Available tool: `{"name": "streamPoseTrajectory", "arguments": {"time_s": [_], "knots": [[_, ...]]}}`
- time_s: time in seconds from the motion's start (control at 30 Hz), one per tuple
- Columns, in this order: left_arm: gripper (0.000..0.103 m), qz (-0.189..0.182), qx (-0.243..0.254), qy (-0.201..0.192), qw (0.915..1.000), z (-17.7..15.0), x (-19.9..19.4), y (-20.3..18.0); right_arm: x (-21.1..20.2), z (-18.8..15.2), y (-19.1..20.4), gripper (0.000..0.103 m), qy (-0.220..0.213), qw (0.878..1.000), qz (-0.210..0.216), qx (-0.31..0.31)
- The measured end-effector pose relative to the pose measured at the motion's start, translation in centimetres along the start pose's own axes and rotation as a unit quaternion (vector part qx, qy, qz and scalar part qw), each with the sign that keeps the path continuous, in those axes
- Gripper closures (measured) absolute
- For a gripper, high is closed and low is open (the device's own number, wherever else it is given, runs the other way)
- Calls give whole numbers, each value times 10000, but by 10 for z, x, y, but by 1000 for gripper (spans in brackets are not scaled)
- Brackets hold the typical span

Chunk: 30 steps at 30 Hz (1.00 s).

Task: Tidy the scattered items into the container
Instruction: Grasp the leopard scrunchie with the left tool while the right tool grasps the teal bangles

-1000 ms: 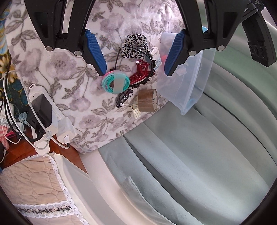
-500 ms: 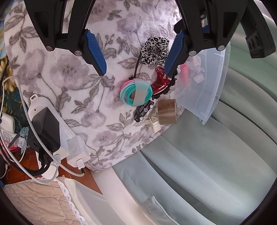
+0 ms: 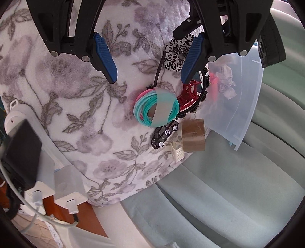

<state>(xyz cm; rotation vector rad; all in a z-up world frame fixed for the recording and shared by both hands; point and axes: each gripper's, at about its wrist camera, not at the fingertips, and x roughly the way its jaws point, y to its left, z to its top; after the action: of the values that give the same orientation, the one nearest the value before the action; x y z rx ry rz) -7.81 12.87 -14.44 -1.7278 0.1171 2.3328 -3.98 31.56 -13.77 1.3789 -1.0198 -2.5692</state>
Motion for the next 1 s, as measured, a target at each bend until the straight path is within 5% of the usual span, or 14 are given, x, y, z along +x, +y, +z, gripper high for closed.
{"name": "streamPoseTrajectory", "arguments": {"time_s": [0.23, 1.0], "knots": [[40, 0, -162, 13, 9999, 6, 12, 12, 28, 10, 9, 30, 153, 9996, -24, -216], [41, -48, -54, 38, 10000, 10, 25, 14, 78, 31, 17, 26, 259, 9984, -175, -479]]}}
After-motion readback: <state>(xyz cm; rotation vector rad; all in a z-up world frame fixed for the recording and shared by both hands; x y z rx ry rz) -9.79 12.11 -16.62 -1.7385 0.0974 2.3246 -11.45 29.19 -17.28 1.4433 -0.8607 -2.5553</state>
